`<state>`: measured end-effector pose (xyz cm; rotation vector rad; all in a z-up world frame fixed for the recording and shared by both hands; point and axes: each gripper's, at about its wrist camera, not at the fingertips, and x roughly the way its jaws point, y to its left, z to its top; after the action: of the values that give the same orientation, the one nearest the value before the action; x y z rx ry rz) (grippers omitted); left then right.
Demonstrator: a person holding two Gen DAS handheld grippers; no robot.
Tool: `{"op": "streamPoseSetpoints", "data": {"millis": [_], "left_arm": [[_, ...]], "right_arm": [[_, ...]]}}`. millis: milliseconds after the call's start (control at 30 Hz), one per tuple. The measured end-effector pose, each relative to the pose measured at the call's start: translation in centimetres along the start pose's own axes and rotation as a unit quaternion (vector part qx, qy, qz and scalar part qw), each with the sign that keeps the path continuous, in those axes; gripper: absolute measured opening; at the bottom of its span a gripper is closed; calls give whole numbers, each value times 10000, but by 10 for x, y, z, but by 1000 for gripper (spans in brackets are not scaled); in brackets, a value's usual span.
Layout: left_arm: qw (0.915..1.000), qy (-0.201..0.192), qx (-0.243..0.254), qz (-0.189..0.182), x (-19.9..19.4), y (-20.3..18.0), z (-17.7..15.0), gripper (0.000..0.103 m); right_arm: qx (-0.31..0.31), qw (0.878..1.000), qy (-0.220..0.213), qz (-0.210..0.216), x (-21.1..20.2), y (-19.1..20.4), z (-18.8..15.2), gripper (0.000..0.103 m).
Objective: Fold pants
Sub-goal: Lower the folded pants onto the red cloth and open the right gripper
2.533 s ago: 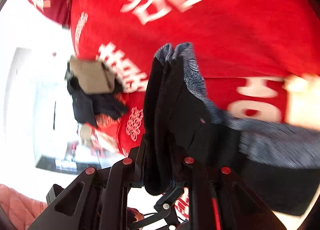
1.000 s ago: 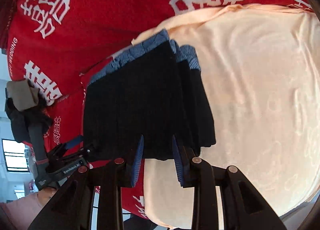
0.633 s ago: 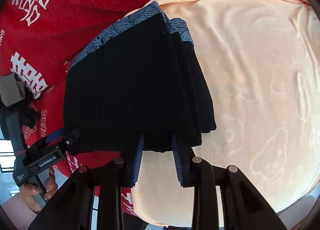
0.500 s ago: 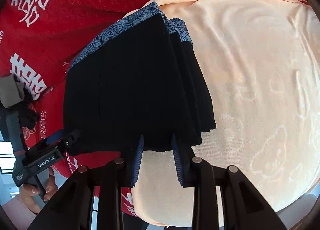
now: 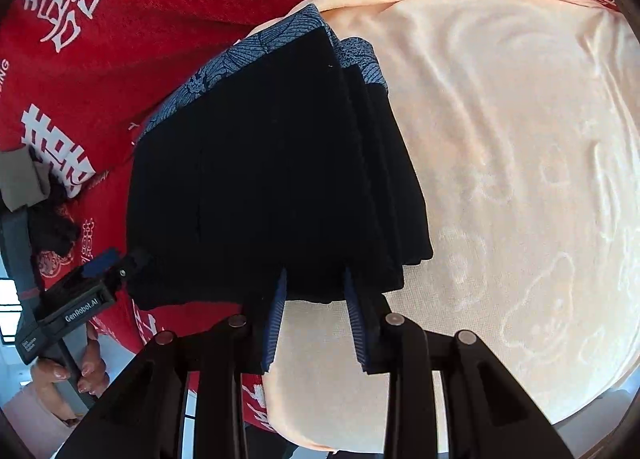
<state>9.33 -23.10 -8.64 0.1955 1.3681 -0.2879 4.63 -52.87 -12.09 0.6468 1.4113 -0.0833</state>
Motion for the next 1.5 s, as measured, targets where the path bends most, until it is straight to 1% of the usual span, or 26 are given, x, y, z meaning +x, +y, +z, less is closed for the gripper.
{"op": "streamPoseSetpoints", "data": {"millis": [67,167,267,333,367,533,667,733,900,1033,1333,1400,1467,1500], "left_arm": [[9999,-110,-122,46,-3,8,9,92],[9992,-135,-339,185,3,19,27,92],[9985,-67,-535,73,13,25,42,92],[9988,76,-476,124,23,21,44,92],[9989,79,-431,144,26,18,43,92],[9998,-27,-63,183,25,-3,31,92],[9995,-72,162,270,24,-13,28,92],[9989,-91,230,390,24,-13,29,100],[9996,8,96,282,27,-7,30,101],[9991,-38,184,377,27,-12,30,101],[9992,4,206,346,30,-11,31,102],[9990,-14,244,381,30,-13,31,102],[9990,-3,259,359,29,-13,31,102],[9991,3,269,342,29,-13,31,102]], "right_arm": [[-10,10000,8,12,0,0,0,34],[-11,10000,24,36,1,0,0,34],[-39,10000,24,26,1,0,0,34],[-75,10000,22,-2,2,2,0,35],[-87,10000,24,-19,3,4,0,36],[-109,9999,-40,-72,5,12,-3,47],[-150,9997,-83,-152,8,19,-5,51],[-130,9998,-91,-139,8,20,-6,54],[-119,9998,-77,-110,10,22,-6,56],[-65,9999,-67,-77,12,22,-7,58],[181,9997,121,-103,22,18,-14,63],[441,9986,281,85,29,13,-19,62],[550,9982,211,49,28,13,-24,62],[500,9986,162,3,26,16,-26,62]]}}
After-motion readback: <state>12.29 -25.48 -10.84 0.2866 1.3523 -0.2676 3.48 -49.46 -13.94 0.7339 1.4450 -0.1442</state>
